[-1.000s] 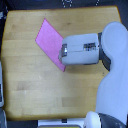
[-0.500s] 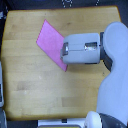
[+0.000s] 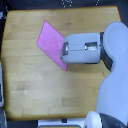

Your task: Folding a cloth

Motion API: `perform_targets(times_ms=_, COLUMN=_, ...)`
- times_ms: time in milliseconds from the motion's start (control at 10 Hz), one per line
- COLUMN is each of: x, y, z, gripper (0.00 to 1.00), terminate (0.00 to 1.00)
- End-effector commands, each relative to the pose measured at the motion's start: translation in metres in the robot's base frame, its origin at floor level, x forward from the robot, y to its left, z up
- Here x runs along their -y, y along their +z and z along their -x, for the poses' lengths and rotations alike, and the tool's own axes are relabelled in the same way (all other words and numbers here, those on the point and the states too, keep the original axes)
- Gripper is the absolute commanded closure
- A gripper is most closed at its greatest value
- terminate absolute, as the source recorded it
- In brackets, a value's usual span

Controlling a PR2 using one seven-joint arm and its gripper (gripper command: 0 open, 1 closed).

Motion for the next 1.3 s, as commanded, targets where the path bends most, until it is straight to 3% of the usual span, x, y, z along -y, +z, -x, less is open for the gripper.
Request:
perform_targets(times_ms=0, x=0.0, y=0.038, z=-0.015, gripper=1.0, terminate=0.0)
perform_targets(times_ms=700, x=-0.057, y=0.11, z=-0.057, gripper=1.0, terminate=0.0)
perform_targets(times_ms=1200, x=-0.133, y=0.093, z=-0.07, gripper=1.0, terminate=0.0)
